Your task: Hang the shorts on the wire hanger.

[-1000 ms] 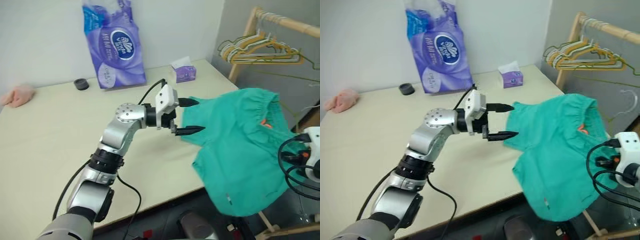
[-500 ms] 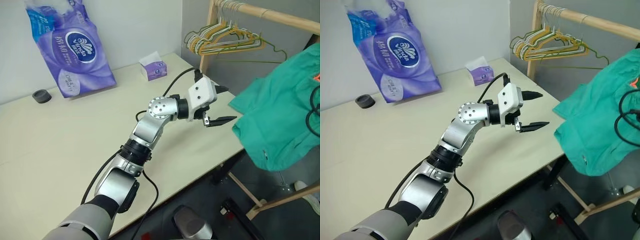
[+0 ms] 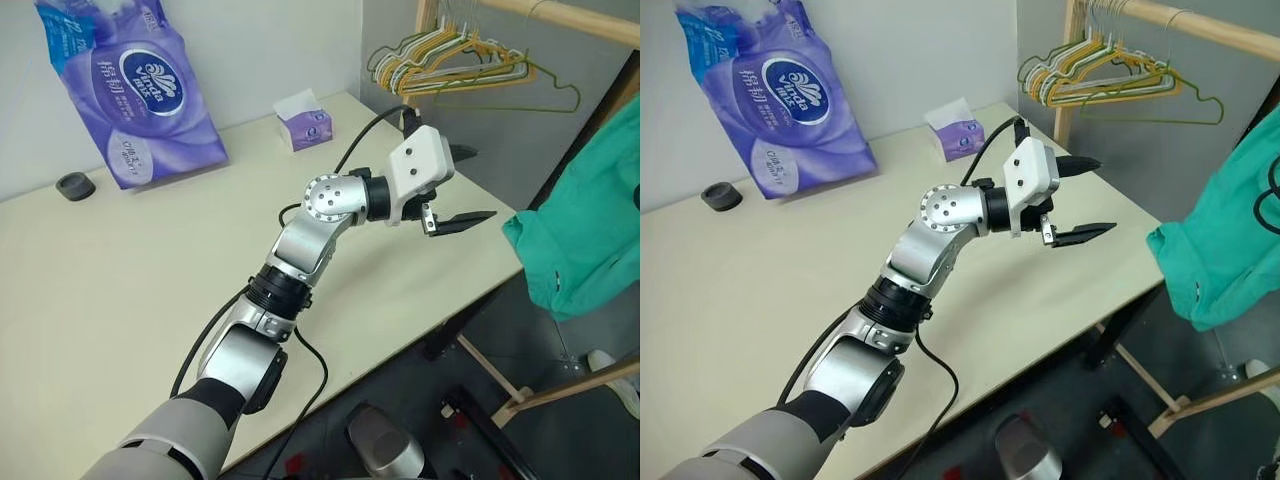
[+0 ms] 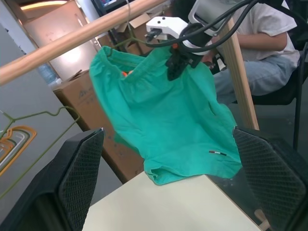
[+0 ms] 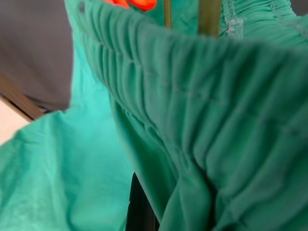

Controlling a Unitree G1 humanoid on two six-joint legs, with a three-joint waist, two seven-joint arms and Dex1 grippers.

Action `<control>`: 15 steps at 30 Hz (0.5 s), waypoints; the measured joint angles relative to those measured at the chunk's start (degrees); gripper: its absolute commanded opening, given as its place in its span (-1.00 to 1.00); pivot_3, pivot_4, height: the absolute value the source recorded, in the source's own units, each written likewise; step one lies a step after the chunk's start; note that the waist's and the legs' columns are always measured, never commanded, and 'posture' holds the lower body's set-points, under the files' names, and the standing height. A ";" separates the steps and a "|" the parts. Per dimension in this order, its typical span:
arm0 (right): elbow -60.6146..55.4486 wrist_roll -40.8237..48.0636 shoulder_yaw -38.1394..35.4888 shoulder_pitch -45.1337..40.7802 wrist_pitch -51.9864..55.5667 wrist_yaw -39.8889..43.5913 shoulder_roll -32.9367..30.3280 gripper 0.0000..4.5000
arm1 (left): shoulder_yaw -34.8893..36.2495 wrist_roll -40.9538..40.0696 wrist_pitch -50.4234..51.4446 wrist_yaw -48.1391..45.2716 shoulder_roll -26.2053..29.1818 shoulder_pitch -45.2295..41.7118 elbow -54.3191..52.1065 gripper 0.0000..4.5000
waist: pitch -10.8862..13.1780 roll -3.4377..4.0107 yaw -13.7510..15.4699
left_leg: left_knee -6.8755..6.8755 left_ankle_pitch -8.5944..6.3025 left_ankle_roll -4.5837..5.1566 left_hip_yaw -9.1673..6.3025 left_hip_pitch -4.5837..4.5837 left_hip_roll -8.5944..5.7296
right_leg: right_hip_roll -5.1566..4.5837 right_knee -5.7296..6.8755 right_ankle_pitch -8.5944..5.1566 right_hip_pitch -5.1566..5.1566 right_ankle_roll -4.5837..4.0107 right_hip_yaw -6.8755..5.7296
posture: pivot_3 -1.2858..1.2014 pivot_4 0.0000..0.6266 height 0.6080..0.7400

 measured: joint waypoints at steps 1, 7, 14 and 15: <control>1.44 -0.48 0.35 -0.18 -0.44 0.36 -0.20 -1.00 | 0.00 0.00 0.05 0.01 -0.02 -0.17 0.01 1.00 | 0.06 -0.03 0.06 | 0.00 0.00 -0.01 0.03 0.01 0.00 | 0.00 0.00 0.00 0.00 0.01 0.01 | -0.39 -0.49 1.00; 5.04 -0.99 0.84 -1.20 -0.75 1.82 -0.31 -1.00 | 0.07 -0.48 0.52 -0.56 -0.60 -2.17 0.14 1.00 | 0.09 -0.07 0.63 | 0.04 -0.07 -0.12 0.16 0.07 0.01 | 0.00 -0.02 0.02 0.02 0.07 0.02 | -0.39 -0.49 1.00; 5.70 -0.75 0.50 -1.22 -0.75 1.97 -0.31 -1.00 | 0.33 -1.09 0.40 -1.19 -2.21 -4.24 2.60 1.00 | 0.11 -0.10 1.46 | 0.05 -0.09 -0.16 0.18 0.06 0.01 | -0.01 -0.23 0.07 0.10 0.18 0.04 | -0.38 -0.48 1.00; 5.71 -0.62 0.39 -1.22 -0.81 1.97 -0.30 -1.00 | 0.35 -1.29 0.56 -1.25 -2.62 -4.47 2.87 1.00 | 0.12 -0.10 1.51 | 0.05 -0.09 -0.16 0.18 0.06 0.01 | 0.00 -0.28 0.08 0.12 0.20 0.04 | -0.38 -0.49 1.00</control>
